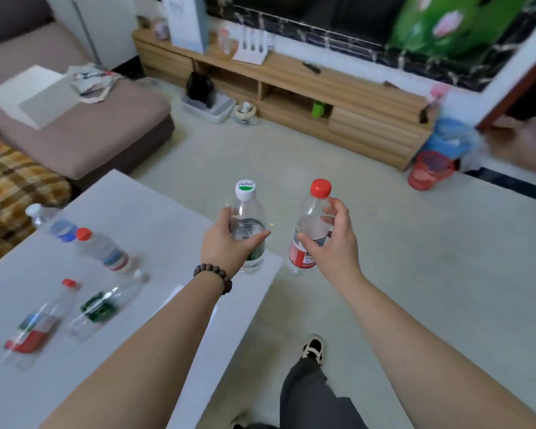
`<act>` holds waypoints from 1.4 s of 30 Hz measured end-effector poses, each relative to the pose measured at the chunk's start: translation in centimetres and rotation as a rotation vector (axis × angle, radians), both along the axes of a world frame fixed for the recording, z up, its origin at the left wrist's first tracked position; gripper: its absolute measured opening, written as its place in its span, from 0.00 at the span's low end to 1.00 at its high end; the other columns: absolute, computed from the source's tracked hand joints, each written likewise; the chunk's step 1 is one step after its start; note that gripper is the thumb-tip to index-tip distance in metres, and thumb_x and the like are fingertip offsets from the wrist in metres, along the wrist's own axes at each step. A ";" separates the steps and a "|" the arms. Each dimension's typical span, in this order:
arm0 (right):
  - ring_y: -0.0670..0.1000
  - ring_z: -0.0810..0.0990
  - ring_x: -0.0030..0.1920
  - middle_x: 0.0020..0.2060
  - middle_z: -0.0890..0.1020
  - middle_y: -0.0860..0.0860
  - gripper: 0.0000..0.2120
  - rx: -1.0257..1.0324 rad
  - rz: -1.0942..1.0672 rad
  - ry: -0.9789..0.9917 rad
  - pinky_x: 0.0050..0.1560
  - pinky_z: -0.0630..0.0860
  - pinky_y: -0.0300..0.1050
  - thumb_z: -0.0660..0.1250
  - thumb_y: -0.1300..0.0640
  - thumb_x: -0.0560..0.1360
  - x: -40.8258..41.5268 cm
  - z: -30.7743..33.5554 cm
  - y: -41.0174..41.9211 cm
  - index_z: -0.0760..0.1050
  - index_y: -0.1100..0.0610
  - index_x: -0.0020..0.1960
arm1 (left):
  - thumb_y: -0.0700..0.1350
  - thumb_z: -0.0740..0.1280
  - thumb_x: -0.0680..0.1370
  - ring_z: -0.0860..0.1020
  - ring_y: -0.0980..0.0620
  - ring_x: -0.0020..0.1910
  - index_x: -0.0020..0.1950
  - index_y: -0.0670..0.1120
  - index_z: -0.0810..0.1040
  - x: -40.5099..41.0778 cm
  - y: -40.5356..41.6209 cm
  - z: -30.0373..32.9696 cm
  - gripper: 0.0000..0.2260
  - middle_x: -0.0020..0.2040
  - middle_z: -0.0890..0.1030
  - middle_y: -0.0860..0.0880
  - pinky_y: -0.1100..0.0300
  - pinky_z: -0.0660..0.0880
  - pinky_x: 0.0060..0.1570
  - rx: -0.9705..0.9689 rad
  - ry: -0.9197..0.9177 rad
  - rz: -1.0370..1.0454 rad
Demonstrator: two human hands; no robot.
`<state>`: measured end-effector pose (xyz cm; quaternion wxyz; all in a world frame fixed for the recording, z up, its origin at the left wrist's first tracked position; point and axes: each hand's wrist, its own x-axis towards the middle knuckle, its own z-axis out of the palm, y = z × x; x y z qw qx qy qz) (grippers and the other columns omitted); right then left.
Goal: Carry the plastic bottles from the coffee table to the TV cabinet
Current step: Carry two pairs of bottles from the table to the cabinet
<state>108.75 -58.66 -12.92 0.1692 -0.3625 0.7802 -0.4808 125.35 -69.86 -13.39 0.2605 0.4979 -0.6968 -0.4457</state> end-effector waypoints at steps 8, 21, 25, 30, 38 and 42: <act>0.46 0.74 0.60 0.62 0.72 0.48 0.38 0.007 -0.194 0.000 0.58 0.73 0.44 0.76 0.55 0.66 -12.1 -1.3 2.0 0.60 0.49 0.69 | 0.56 0.77 0.66 0.80 0.53 0.45 0.57 0.49 0.73 -14.9 -0.6 -0.1 0.25 0.46 0.80 0.54 0.63 0.73 0.40 0.021 -0.039 -0.166; 0.46 0.73 0.60 0.62 0.72 0.48 0.38 -0.005 -0.282 -0.023 0.60 0.73 0.45 0.76 0.57 0.66 -36.6 -0.1 -3.1 0.60 0.49 0.70 | 0.54 0.78 0.65 0.80 0.57 0.45 0.58 0.48 0.73 -40.8 -6.3 0.5 0.26 0.44 0.80 0.58 0.52 0.79 0.49 0.044 -0.009 -0.201; 0.47 0.73 0.61 0.62 0.72 0.48 0.38 -0.021 -0.281 -0.035 0.60 0.73 0.45 0.76 0.57 0.66 -40.8 -0.3 -6.6 0.60 0.49 0.70 | 0.55 0.77 0.65 0.80 0.55 0.45 0.58 0.49 0.72 -45.6 -9.2 0.6 0.27 0.45 0.80 0.56 0.55 0.78 0.47 0.028 -0.027 -0.211; 0.47 0.73 0.61 0.63 0.72 0.49 0.38 -0.017 -0.276 -0.042 0.60 0.71 0.44 0.76 0.58 0.66 -46.3 -1.4 -12.1 0.60 0.50 0.70 | 0.55 0.77 0.66 0.79 0.53 0.45 0.59 0.48 0.72 -51.4 -14.8 -0.2 0.27 0.47 0.80 0.53 0.60 0.74 0.44 0.016 -0.033 -0.217; 0.49 0.71 0.64 0.66 0.71 0.51 0.39 0.008 -0.340 -0.025 0.61 0.68 0.41 0.76 0.58 0.67 -58.1 -2.2 -24.7 0.60 0.53 0.72 | 0.58 0.77 0.64 0.80 0.50 0.47 0.57 0.49 0.72 -63.6 -28.3 -2.0 0.27 0.48 0.82 0.52 0.51 0.78 0.49 0.000 -0.044 -0.301; 0.46 0.69 0.64 0.68 0.69 0.49 0.39 0.013 -0.367 -0.022 0.62 0.67 0.40 0.76 0.58 0.67 -63.6 -0.8 -31.4 0.59 0.52 0.72 | 0.59 0.77 0.63 0.80 0.50 0.47 0.54 0.48 0.73 -69.8 -35.5 -0.9 0.27 0.47 0.82 0.52 0.49 0.79 0.49 0.009 -0.048 -0.345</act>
